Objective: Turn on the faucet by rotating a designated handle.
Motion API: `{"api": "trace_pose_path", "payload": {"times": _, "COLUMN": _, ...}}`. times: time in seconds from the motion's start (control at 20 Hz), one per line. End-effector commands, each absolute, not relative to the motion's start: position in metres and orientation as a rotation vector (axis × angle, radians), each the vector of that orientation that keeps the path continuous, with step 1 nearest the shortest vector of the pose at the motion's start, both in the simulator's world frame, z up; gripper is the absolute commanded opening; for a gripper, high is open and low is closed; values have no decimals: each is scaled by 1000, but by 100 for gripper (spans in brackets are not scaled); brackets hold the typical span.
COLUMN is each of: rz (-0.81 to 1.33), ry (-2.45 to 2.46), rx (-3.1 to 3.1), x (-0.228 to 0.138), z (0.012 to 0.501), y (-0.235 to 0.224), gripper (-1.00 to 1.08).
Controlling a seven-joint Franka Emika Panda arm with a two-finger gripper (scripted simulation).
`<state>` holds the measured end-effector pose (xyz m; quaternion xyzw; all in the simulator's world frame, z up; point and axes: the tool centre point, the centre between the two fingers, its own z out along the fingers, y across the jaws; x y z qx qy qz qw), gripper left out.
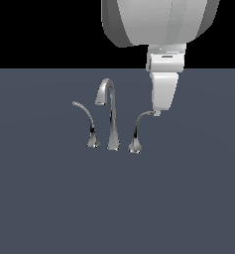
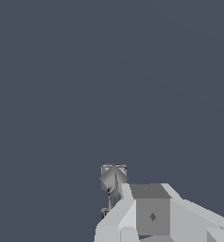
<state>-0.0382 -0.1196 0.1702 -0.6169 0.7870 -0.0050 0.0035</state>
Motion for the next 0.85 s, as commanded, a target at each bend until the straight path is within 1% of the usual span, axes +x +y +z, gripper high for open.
{"api": "trace_pose_path", "payload": {"times": 0.0, "rz": -3, "ry": 2455, "rx": -1956, "x": -48, "z": 171, "y": -105, "gripper": -100}}
{"api": "trace_pose_path", "payload": {"times": 0.2, "rz": -1, "ry": 2459, "rx": -1955, "x": -58, "z": 171, "y": -101, "gripper": -100}}
{"api": "trace_pose_path", "payload": {"times": 0.25, "rz": -7, "ry": 2473, "rx": -1934, "x": -55, "z": 170, "y": -112, "gripper": -100}}
{"api": "trace_pose_path", "payload": {"times": 0.75, "rz": 0, "ry": 2460, "rx": -1954, "x": -67, "z": 171, "y": -54, "gripper": -100}}
{"api": "trace_pose_path", "payload": {"times": 0.8, "rz": 0, "ry": 2460, "rx": -1954, "x": -67, "z": 171, "y": -54, "gripper": -100}}
